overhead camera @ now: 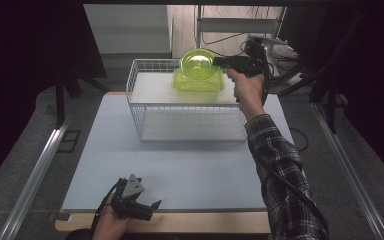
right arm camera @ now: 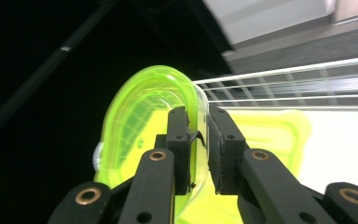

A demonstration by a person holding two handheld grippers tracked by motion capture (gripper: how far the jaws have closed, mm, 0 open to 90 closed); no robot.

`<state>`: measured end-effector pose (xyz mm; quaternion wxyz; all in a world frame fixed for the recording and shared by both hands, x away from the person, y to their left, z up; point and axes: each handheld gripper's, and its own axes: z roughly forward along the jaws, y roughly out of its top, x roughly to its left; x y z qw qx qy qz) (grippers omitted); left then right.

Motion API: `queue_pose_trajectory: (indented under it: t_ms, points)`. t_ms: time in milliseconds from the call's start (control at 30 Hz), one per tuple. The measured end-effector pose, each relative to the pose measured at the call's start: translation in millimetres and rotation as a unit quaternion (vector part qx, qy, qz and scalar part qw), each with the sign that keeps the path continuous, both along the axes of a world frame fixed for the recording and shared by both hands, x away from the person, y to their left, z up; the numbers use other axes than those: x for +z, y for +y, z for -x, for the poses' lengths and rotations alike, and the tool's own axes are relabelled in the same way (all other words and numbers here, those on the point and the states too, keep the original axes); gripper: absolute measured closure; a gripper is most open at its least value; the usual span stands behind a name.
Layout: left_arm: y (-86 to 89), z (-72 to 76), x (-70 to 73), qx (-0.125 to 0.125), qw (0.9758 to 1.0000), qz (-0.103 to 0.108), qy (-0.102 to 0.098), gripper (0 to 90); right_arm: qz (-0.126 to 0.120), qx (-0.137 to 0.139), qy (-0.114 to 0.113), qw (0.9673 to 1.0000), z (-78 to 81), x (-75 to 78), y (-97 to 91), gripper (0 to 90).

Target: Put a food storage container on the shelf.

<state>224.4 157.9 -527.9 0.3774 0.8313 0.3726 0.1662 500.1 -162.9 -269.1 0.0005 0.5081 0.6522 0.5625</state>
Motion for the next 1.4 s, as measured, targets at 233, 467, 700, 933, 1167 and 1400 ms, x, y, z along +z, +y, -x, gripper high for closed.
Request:
queue_pose_trajectory:
  t_ms: [233, 467, 700, 933, 1167, 1400]
  points:
    - [-0.6, 0.0, -0.4, 0.0, 1.0, -0.002, 0.001, 1.6, 0.047, -0.027, -0.014, 0.9984, 0.6, 3.3, 7.1, 73.9]
    - [-0.9, -0.1, -0.8, -0.001, 1.0, -0.003, 0.001, 1.7, 0.059, -0.033, -0.019, 0.9975, -2.0, 0.9, 11.1, 69.8]
    - [-1.2, -0.1, -1.0, -0.002, 1.0, -0.006, 0.001, 1.7, 0.051, -0.022, -0.02, 0.9982, -0.1, 1.1, 7.9, 55.5]
    - [-1.9, -0.2, -1.3, -0.002, 1.0, -0.009, 0.001, 1.7, 0.038, 0.001, -0.023, 0.999, 8.1, -2.2, -0.2, 45.3]
    - [-1.8, -0.2, -0.8, -0.001, 1.0, -0.005, 0.003, 1.6, 0.039, 0.029, -0.026, 0.9985, 18.6, -5.3, -4.3, 39.5]
    - [-0.8, -0.4, -0.3, 0.001, 1.0, 0.002, 0.006, 1.6, 0.055, 0.05, -0.041, 0.9964, 32.1, -8.8, -4.0, 37.3]
